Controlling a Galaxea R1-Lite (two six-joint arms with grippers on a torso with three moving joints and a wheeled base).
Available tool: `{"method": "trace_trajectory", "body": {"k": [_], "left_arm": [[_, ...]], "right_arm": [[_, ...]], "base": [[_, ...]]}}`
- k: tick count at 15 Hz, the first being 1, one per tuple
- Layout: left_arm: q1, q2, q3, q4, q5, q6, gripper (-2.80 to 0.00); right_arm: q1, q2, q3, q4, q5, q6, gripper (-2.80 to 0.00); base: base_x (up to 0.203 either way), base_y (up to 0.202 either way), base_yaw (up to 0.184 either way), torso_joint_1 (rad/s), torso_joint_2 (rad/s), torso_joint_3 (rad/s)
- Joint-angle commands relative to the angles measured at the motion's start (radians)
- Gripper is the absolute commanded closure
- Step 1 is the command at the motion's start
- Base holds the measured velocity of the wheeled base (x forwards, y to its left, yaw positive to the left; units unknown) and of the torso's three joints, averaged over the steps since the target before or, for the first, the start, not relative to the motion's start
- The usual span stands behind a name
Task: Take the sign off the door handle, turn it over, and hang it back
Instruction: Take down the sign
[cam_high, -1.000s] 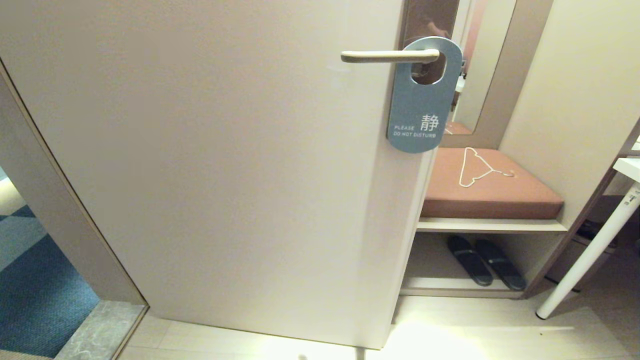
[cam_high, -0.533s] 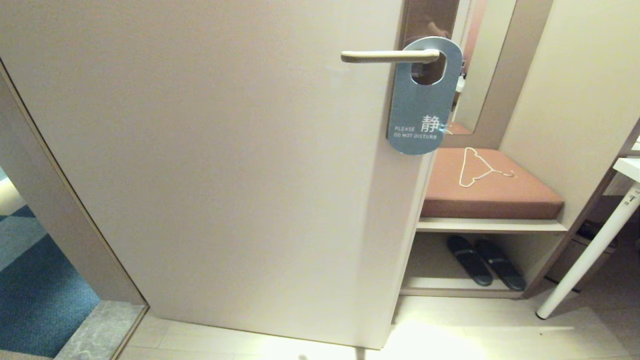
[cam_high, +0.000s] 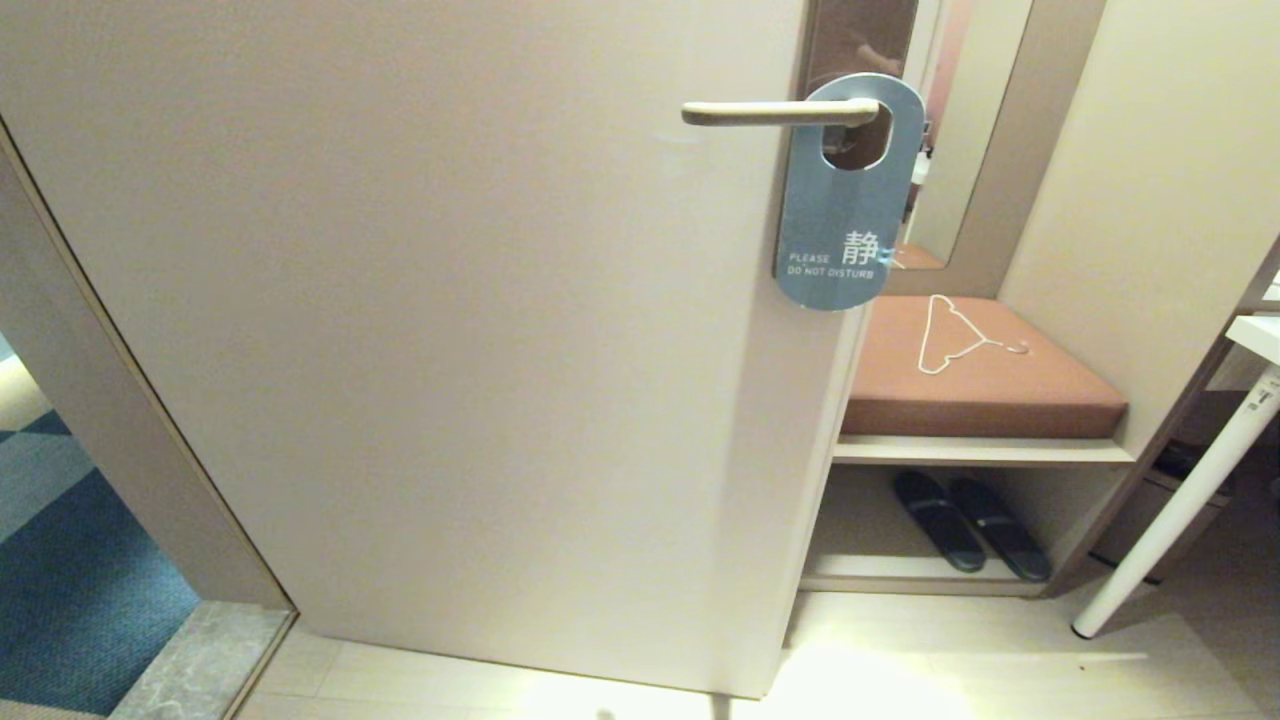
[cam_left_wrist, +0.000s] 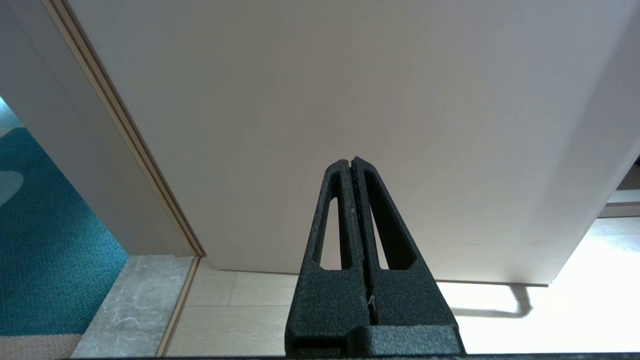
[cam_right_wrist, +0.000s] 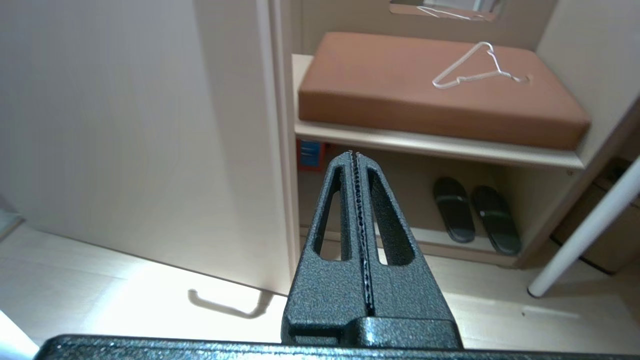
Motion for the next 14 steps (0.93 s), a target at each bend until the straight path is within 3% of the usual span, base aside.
{"method": "trace_trajectory", "body": {"k": [1, 7, 12, 14], "left_arm": [[0.000, 0.001, 0.000, 0.000, 0.000, 0.000, 0.00], [0.000, 0.001, 0.000, 0.000, 0.000, 0.000, 0.00], [0.000, 0.001, 0.000, 0.000, 0.000, 0.000, 0.00], [0.000, 0.001, 0.000, 0.000, 0.000, 0.000, 0.00]], "right_arm": [[0.014, 0.214, -0.107, -0.012, 0.002, 0.001, 0.00], [0.004, 0.688, -0.496, -0.067, 0.000, -0.005, 0.00], [-0.079, 0.951, -0.742, -0.074, 0.013, -0.028, 0.00], [-0.173, 1.048, -0.836, -0.073, 0.061, -0.060, 0.00]], "base": [[0.000, 0.000, 0.000, 0.000, 0.00, 0.000], [0.000, 0.000, 0.000, 0.000, 0.00, 0.000], [0.000, 0.000, 0.000, 0.000, 0.00, 0.000], [0.000, 0.000, 0.000, 0.000, 0.00, 0.000]]}}
